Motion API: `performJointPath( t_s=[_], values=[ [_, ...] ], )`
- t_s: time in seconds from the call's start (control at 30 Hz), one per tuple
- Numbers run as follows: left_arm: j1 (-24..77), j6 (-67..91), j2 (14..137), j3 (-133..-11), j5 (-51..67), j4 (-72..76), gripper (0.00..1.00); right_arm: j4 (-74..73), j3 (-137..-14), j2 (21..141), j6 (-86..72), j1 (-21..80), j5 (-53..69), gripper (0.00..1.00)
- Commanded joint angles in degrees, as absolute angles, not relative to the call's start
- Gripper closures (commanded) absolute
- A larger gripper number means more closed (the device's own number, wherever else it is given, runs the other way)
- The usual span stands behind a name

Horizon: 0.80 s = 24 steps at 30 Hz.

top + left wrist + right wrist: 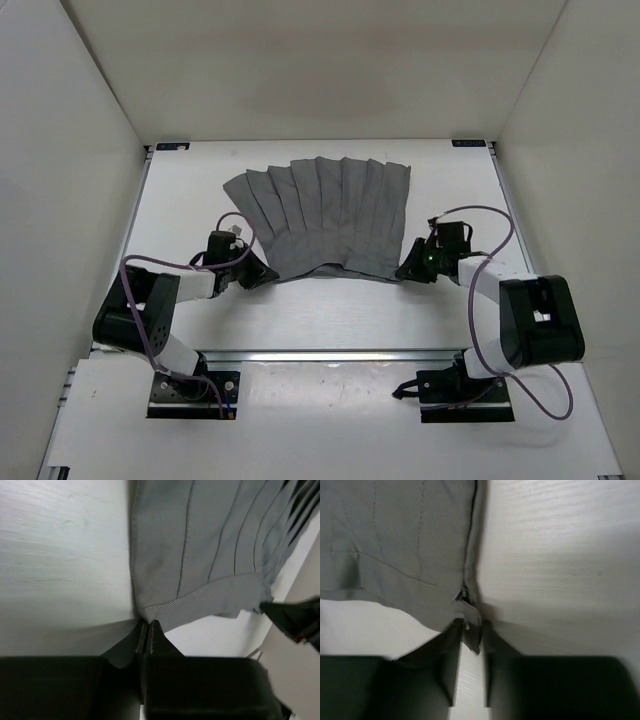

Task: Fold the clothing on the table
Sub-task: Fold the skirt

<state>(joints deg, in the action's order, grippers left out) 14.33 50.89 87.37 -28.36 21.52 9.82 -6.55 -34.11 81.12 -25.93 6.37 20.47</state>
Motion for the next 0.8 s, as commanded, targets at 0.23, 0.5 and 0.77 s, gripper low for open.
performJointPath(
  t_s=[0.23, 0.5, 0.77],
  values=[
    [13.4, 44.2, 75.4, -27.4, 23.7, -6.1, 1.0, -15.3, -34.7, 71.8, -24.8, 8.3, 25.5, 1.0],
    [15.9, 45.1, 48.7, -26.6, 22.4, -26.0, 1.0, -37.9, -36.9, 51.5, -20.5, 5.9, 29.8, 1.0],
    [16.5, 47.2, 30.6, -23.8, 24.2, -38.6, 1.0, -51.2, -34.9, 35.0, -23.3, 8.5, 31.0, 1.0]
  ],
)
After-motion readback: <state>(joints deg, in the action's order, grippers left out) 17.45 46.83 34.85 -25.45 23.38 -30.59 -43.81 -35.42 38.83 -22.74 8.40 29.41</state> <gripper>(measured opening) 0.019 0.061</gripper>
